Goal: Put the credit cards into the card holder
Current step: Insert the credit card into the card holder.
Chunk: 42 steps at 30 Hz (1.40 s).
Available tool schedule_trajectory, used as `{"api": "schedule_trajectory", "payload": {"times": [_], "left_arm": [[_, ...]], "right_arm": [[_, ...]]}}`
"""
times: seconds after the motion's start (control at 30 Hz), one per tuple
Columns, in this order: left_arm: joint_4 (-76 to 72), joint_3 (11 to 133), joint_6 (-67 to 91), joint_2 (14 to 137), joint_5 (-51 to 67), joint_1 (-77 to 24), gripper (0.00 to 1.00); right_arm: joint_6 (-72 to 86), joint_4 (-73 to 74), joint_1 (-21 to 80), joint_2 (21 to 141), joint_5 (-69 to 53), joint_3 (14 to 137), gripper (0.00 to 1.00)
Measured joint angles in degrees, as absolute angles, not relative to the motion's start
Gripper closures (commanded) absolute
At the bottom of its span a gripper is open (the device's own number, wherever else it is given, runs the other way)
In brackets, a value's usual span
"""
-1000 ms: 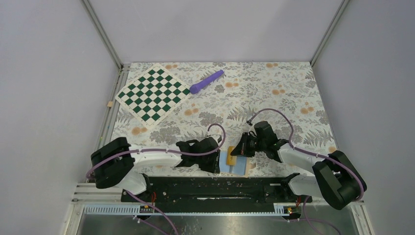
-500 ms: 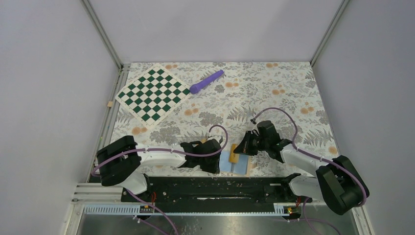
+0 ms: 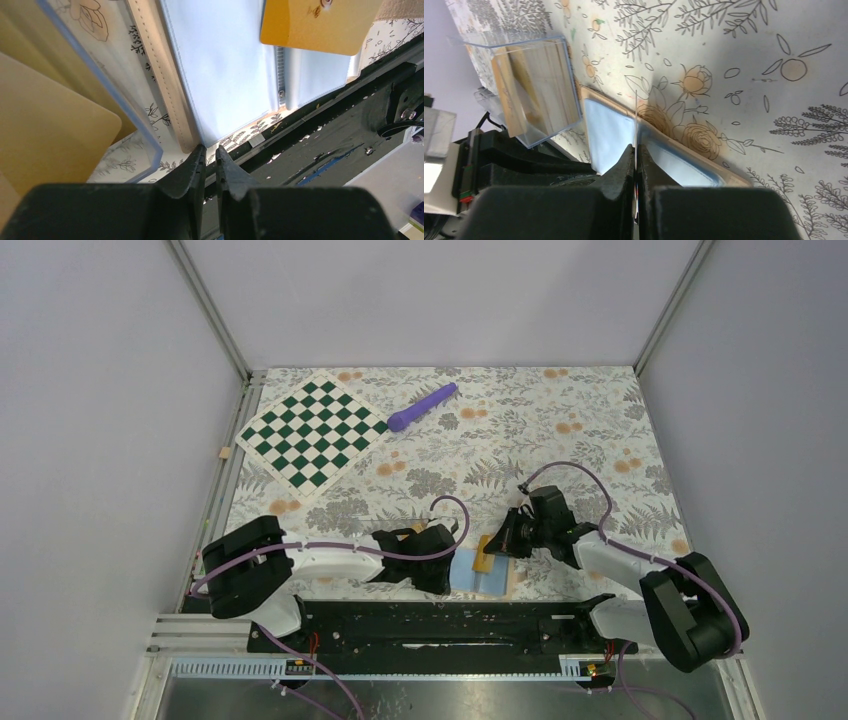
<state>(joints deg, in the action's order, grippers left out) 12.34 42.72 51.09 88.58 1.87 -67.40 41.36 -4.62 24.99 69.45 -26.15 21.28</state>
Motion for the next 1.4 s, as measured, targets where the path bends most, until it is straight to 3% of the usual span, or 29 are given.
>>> {"api": "schedule_trajectory", "payload": {"times": [0.8,1.4], "left_arm": [[11.9,43.4,51.1,89.6,2.0,-67.7,0.9],[11.7,43.9,51.3,90.2,2.4,-67.8,0.92]], "right_arm": [[39.9,-5.9,22.4,71.0,-28.2,20.5,1.0],[45.9,-20.1,21.7,78.3,-40.2,15.7,1.0]]}}
